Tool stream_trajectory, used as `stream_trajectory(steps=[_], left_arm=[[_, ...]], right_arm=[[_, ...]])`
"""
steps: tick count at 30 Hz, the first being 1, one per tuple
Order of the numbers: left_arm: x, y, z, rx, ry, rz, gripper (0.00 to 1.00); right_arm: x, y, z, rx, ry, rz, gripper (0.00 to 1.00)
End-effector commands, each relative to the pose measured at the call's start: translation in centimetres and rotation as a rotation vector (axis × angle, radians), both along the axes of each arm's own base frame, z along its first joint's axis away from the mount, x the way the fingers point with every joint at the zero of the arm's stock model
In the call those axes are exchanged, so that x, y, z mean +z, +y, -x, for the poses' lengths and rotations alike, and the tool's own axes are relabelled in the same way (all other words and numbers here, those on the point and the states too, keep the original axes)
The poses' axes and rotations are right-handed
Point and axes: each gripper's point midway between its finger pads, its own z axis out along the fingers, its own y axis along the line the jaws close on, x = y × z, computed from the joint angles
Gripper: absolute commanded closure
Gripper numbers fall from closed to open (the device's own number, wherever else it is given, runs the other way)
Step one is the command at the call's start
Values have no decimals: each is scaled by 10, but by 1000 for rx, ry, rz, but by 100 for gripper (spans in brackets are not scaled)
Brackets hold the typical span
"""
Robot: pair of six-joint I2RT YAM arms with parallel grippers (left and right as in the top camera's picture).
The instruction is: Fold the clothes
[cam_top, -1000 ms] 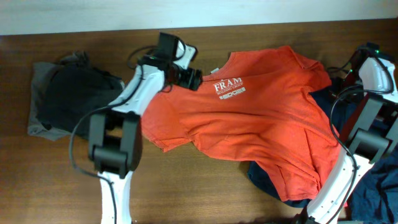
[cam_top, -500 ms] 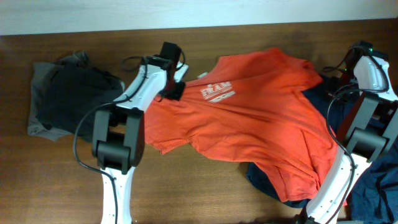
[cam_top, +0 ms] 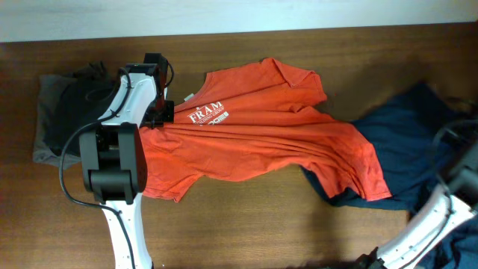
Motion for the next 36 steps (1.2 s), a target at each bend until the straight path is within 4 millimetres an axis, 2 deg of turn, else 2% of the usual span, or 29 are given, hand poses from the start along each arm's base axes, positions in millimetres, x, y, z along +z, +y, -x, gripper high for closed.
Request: stream_trajectory(steps=[1,3,5,6,7,8,10,13,14,15,16,17,21,22,25,27,29,31,34,36], left_arm=[[-23,6,8,32,41,-8,100],[-22,3,7,33,36,11,100],[-19,1,3,33,27,21,95],[-13,0,-1,32,13,24,86],[-10,-1,-3,32,6,32,82],[-3,-5,-8,31,-10,53,76],[13,-11,-18,30,-48,86,64],[53,-22,-39,21,-135,149,58],[68,-25,-45,18,-166,168,56],[84,-28,-50,14,-195,184,55],[104,-30,-54,2,-228,197,53],[116,-31,-55,-7,-245,201,53],[158,-36,-54,-45,-293,211,55],[164,-37,-53,-58,-299,213,56],[177,-41,-51,-69,-312,215,59],[179,-42,-51,-72,-313,216,58],[179,-45,-51,-77,-312,216,59],[180,-46,-51,-80,-316,217,58],[180,-46,-51,-80,-314,217,59],[179,-46,-50,-80,-309,217,58]], right_arm=[[28,-26,1,-82,-133,-39,96],[52,-22,-14,-67,-229,-82,96],[76,-11,-35,-1,-333,-132,90],[90,3,-49,46,-389,-172,81],[95,9,-54,65,-400,-186,78],[101,25,-64,108,-406,-214,74],[100,53,-74,163,-384,-263,70],[91,98,-89,239,-320,-321,57],[85,112,-94,266,-280,-318,57],[75,121,-93,252,-205,-286,63],[63,123,-84,203,-96,-222,85],[58,125,-80,192,-62,-209,94],[34,132,-54,136,52,-244,96],[32,130,-49,120,60,-251,96],[28,110,-14,37,105,-299,96],[31,103,2,29,126,-327,96],[33,89,27,-6,174,-330,96],[28,80,39,-36,185,-330,96],[5,68,61,-104,226,-307,96],[-9,66,66,-147,225,-296,96]])
